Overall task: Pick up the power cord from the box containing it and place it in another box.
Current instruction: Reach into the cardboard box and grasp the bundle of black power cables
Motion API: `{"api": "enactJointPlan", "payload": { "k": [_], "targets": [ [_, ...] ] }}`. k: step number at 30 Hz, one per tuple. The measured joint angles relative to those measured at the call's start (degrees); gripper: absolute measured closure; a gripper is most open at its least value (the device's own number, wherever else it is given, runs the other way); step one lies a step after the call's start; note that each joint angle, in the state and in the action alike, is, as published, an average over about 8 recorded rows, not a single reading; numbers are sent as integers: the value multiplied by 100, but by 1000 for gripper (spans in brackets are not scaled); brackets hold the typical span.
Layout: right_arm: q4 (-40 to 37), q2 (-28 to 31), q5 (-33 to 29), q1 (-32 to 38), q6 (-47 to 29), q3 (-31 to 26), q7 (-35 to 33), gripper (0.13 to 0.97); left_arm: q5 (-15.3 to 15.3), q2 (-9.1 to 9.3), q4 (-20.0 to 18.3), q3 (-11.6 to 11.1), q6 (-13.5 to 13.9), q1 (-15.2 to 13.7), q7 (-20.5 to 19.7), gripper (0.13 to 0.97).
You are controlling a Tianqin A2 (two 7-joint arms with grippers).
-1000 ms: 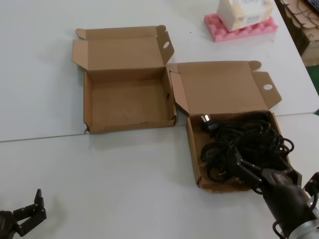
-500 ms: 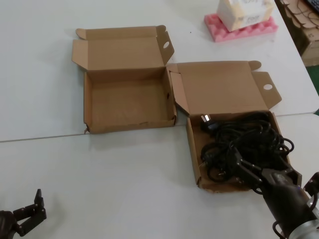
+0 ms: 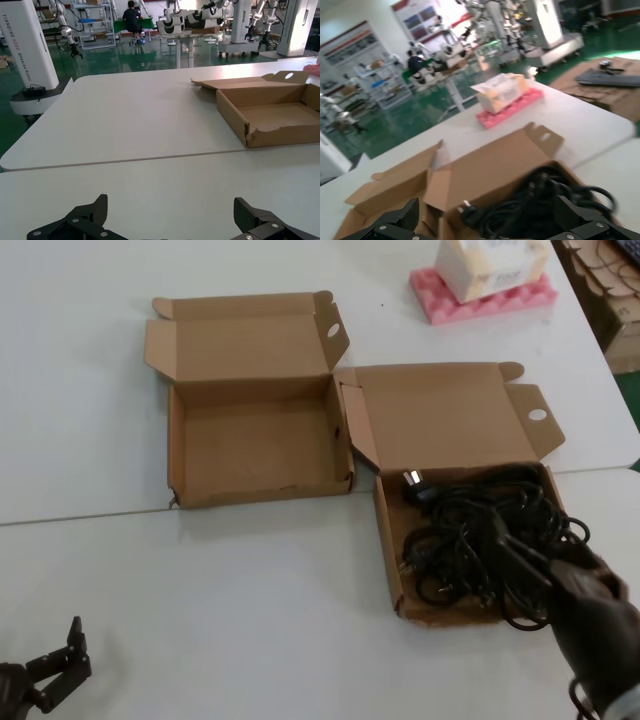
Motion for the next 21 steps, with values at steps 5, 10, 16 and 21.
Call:
{"api": "enactJointPlan", "payload": {
  "k": [5, 10, 16, 21],
  "targets": [
    [211, 251, 292, -317, 579, -173, 0, 129, 0, 0, 0, 0, 0, 0, 0, 202],
    [125, 284, 164, -605, 792, -157, 0, 129, 0, 0, 0, 0, 0, 0, 0, 247],
    [-131, 190, -60, -671, 759, -137, 0, 129, 0, 0, 0, 0, 0, 0, 0, 365],
    [-345, 114, -60, -555, 659, -198, 0, 156, 0, 0, 0, 0, 0, 0, 0, 458]
  ]
}}
